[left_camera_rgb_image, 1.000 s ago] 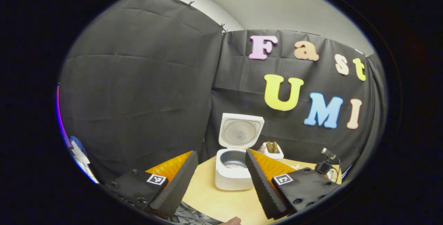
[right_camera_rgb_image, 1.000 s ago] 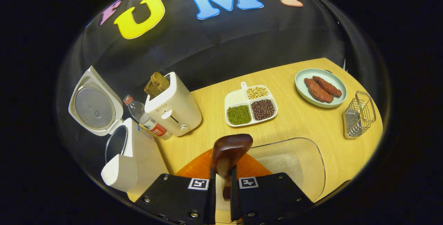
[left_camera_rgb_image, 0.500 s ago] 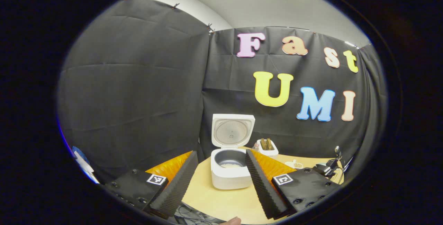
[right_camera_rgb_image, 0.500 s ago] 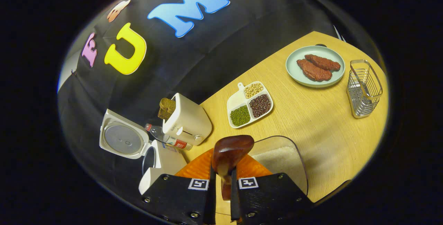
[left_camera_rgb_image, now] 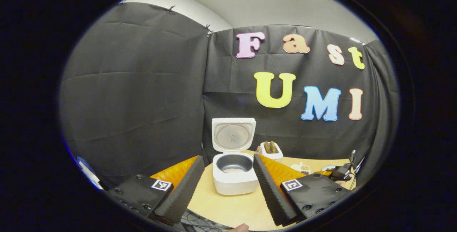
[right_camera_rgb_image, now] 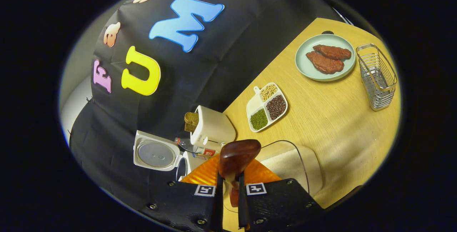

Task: Close the left gripper, press the button to open the rice cooker; take a wooden spoon from the chopstick holder with the right hand, scoop a spoonful of rice and pour it into the rice cooker, then put the wooden spoon back into the chopstick holder.

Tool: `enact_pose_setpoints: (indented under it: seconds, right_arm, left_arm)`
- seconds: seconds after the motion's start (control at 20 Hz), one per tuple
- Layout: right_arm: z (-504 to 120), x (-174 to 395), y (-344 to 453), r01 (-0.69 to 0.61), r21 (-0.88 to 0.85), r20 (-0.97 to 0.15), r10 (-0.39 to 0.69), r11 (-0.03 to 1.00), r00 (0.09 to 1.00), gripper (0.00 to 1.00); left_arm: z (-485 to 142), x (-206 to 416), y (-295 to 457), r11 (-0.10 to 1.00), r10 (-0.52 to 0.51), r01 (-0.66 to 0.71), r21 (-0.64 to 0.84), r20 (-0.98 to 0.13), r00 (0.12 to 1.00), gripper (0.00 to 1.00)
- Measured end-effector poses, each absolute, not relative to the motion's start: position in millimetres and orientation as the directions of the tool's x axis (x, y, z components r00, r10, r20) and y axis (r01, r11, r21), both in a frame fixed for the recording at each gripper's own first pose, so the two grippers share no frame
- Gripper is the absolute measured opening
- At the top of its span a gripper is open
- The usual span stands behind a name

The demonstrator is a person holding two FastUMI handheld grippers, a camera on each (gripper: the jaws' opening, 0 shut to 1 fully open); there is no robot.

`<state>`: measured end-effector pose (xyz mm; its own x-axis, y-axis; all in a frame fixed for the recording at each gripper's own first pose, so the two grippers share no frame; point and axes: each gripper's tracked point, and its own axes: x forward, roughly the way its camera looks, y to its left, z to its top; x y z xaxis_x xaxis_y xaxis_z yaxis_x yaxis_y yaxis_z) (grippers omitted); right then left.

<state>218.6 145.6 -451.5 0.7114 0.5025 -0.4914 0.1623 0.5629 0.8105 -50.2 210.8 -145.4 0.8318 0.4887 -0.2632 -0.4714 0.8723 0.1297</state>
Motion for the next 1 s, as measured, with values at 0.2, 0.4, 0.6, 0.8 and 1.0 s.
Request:
enact_pose_setpoints:
  seconds: [0.2, 0.4, 0.6, 0.8, 1.0]
  right_arm:
    - [-426, 224, 167, 0.135, 0.851, -0.442, 0.554, 0.507, 0.706, 0.17]
    - [-389, 230, 216, 0.063, 0.883, -0.376, 0.622, 0.465, 0.687, 0.17]
    - [-356, 240, 282, -0.005, 0.907, -0.319, 0.692, 0.422, 0.647, 0.17]
    - [-340, 259, 354, -0.083, 0.906, -0.282, 0.739, 0.415, 0.611, 0.17]
    - [-347, 280, 422, -0.205, 0.843, -0.307, 0.758, 0.498, 0.576, 0.17]
  left_arm:
    - [-136, -56, 215, 0.856, 0.517, -0.498, 0.14, -0.247, 0.82, 0.92]
    - [-128, -68, 223, 0.831, 0.556, -0.535, 0.154, -0.23, 0.798, 0.92]
    - [-121, -81, 234, 0.801, 0.599, -0.577, 0.162, -0.209, 0.773, 0.92]
    - [-124, -95, 240, 0.773, 0.634, -0.614, 0.16, -0.212, 0.744, 0.92]
    - [-133, -107, 252, 0.742, 0.67, -0.649, 0.17, -0.22, 0.709, 0.92]
